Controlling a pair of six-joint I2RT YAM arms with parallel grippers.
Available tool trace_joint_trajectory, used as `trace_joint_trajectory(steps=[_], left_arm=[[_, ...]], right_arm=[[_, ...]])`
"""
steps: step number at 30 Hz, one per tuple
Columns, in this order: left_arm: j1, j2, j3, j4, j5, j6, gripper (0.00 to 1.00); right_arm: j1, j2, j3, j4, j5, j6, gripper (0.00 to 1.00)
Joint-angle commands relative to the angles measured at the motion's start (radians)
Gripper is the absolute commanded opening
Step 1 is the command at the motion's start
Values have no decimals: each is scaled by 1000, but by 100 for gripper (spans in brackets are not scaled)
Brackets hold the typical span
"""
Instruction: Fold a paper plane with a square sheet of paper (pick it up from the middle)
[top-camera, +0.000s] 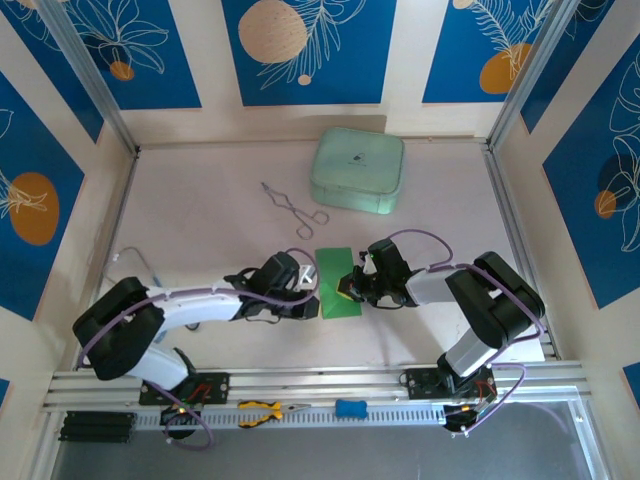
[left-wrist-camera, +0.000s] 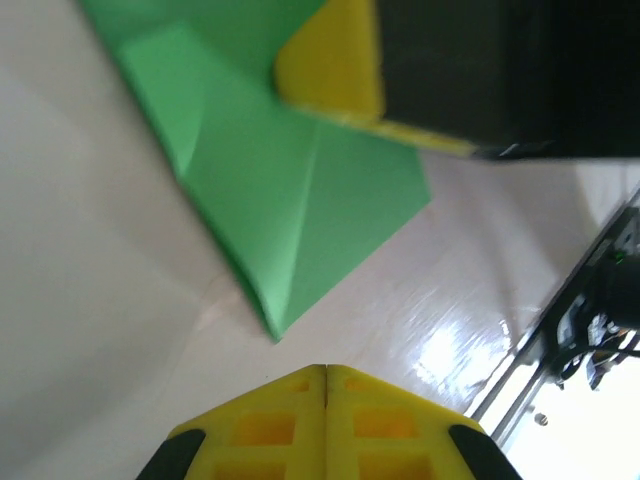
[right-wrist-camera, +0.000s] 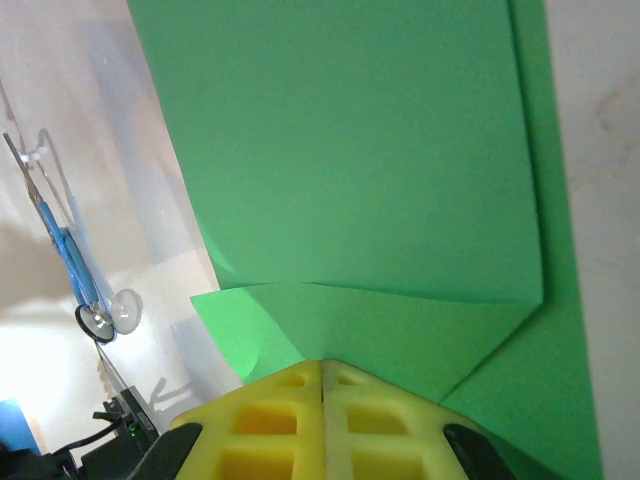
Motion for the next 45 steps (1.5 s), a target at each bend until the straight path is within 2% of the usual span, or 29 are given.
trace_joint_trajectory(steps=[1,4,10,15,25,29,34,39,45], left_arm=[[5,41,74,-17,-4,34,0],[4,121,109,31,30,18,0],[5,224,150,94,20,7,0],[4,284,151,53,-14,13,0],[2,291,-12,91,-29,-34,0],[4,288,4,62,-29,-7,0],[4,288,33,24,-30,24,0],[4,286,35,23,-27,27,0],[4,250,62,26,-5,27,0]], right_arm=[[-10,24,-22,-114,52,-18,0],[-11,21,-21,-113,48,-18,0],[-11,18,-24,-111,44,-18,0],[-12,15,-23,-108,41,-19,0],[-25,-79,25,-168,14,-100,0],[-39,-117,47,-207,19,-133,0],[-65,-80,52,-170,-28,-142,0],[-89,-20,28,-121,-20,-129,0],[-99,-12,5,-173,16,-126,0]])
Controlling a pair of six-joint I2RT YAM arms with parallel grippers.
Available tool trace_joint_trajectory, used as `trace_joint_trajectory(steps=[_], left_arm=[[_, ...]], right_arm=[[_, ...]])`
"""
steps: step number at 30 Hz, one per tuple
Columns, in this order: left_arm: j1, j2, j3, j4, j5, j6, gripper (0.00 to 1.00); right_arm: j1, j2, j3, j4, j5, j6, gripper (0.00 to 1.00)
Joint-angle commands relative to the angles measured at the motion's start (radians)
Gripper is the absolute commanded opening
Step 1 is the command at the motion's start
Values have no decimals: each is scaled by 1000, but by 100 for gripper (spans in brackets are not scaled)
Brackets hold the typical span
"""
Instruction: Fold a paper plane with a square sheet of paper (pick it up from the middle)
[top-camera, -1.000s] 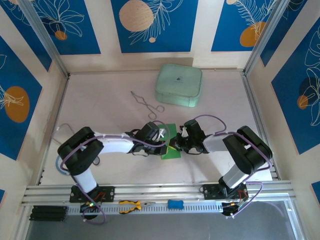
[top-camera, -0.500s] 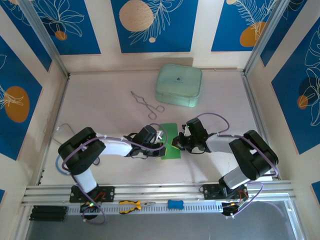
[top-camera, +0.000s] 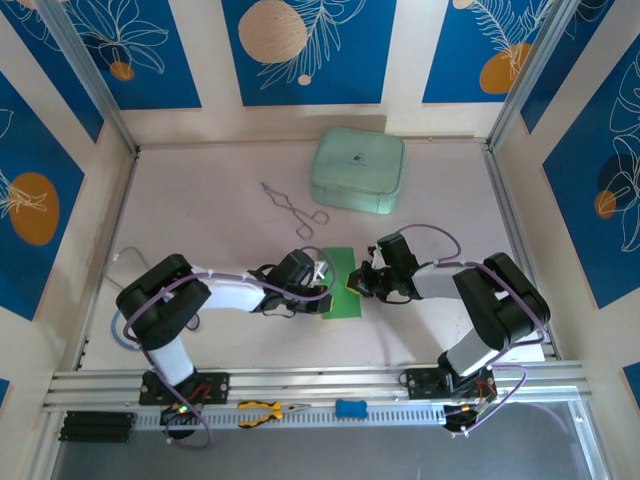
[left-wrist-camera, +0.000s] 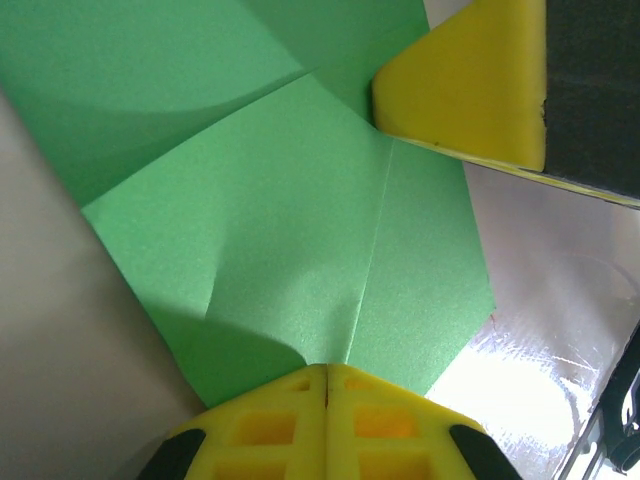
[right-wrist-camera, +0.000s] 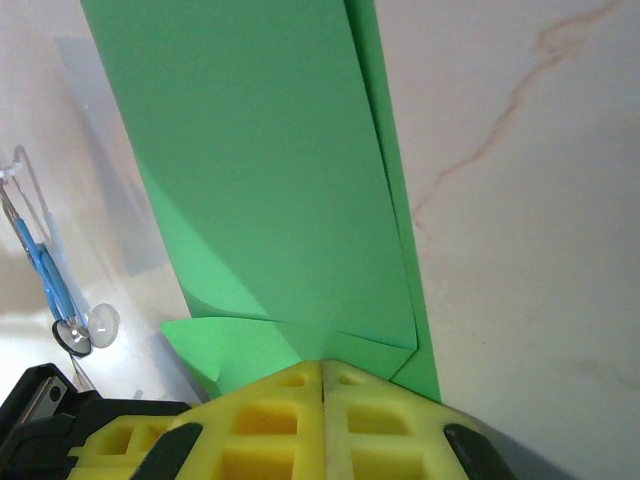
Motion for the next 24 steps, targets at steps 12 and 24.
trace_joint_trajectory(steps=[12,24], left_arm=[[3,45,197,-154,78,21,0],[3,117,138,-147,70,19,0]], right_arm=[[-10,21,-16,-77,31,-18,0],[-11,24,-18,-88,36,-23,0]])
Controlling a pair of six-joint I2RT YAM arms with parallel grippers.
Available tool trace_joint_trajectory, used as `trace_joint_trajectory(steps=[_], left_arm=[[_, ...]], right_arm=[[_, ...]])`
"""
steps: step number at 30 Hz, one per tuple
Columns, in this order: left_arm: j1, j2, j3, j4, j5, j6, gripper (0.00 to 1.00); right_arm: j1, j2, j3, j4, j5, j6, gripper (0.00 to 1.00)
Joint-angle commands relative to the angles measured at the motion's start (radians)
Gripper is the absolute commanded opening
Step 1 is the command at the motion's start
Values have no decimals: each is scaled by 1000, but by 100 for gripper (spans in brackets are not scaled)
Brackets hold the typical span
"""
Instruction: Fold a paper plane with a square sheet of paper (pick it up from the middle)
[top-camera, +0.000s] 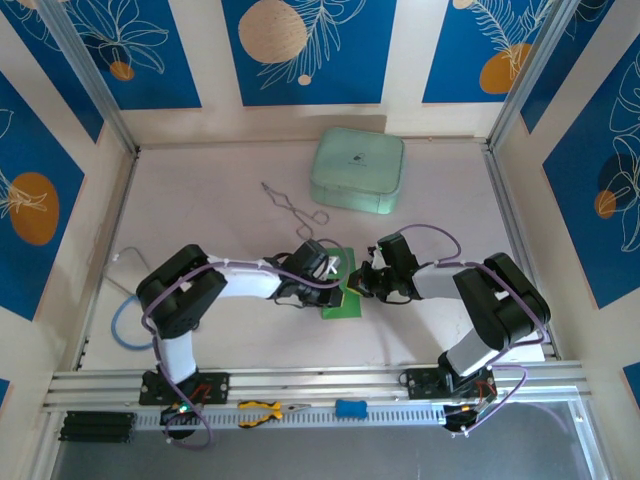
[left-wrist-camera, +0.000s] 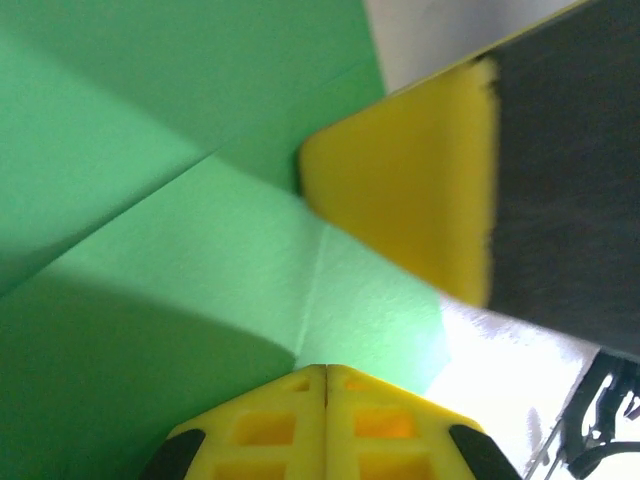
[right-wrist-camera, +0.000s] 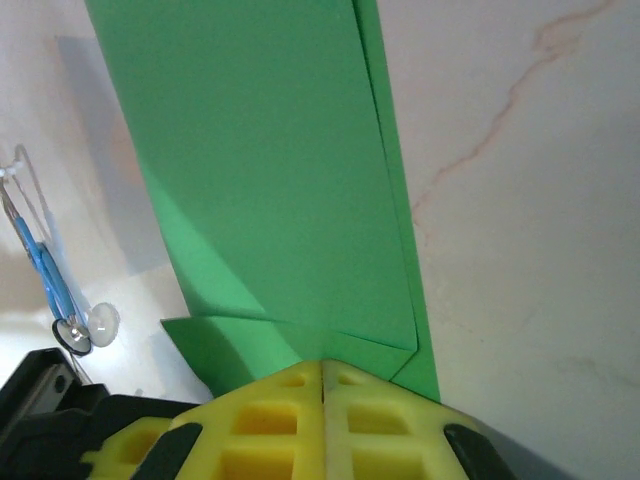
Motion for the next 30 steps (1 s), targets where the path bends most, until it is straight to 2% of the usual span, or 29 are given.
trace_joint_trajectory(steps=[1,23,30], left_arm=[[3,-8,-52,-25,-11,18,0],[3,-219,-287,-10,-27,-29,2],[3,-326,-259,-18,-16,-8,1]], right_arm=[[-9,26,-19,-87,40,-19,0],[-14,20,-17,-94,38,-25,0],[-14,14,-16,-91,28,-28,0]])
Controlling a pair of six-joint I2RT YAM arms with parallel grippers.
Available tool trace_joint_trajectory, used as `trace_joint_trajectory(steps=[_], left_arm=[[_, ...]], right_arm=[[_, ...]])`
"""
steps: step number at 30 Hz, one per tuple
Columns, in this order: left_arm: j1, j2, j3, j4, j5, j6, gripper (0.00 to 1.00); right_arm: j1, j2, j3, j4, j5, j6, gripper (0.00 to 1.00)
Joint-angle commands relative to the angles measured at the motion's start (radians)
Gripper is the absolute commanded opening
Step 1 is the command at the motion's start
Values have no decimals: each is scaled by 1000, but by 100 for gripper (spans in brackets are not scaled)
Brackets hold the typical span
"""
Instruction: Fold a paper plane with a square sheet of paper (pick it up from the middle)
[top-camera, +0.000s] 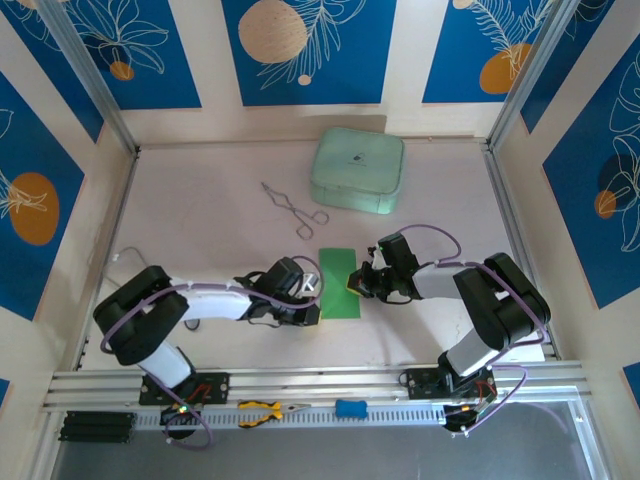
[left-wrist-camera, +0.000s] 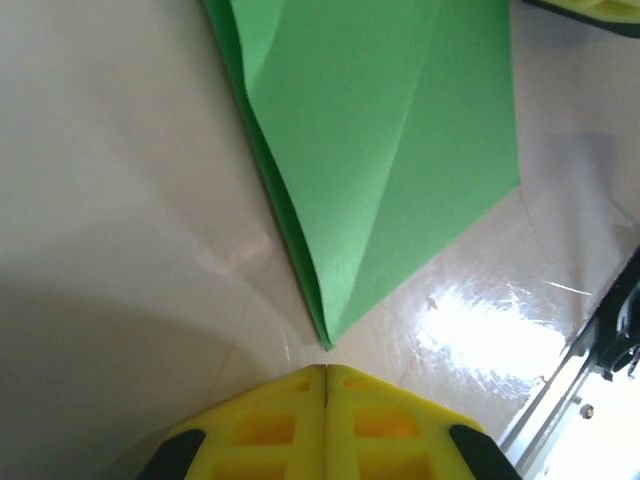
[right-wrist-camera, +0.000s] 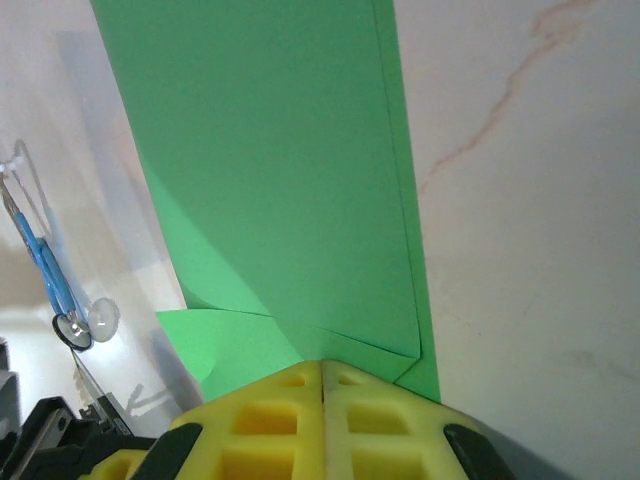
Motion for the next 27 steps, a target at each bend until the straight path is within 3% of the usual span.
trace_joint_trajectory(steps=[1,6,17,27], left_arm=[[3,-70,29,-22,-1,14,1],[11,-65,120,-53,-24,58,3],[41,180,338,-191,-82,161,0],[42,251,248,-136,-64,116,0]], right_arm=[[-12,15,-14,-86,35,-21,0],[-11,14,-11,-88,33,-24,0],[-12,7,2,-101,19,-30,0],[-11,-51,72,-177,-53,-59,1]])
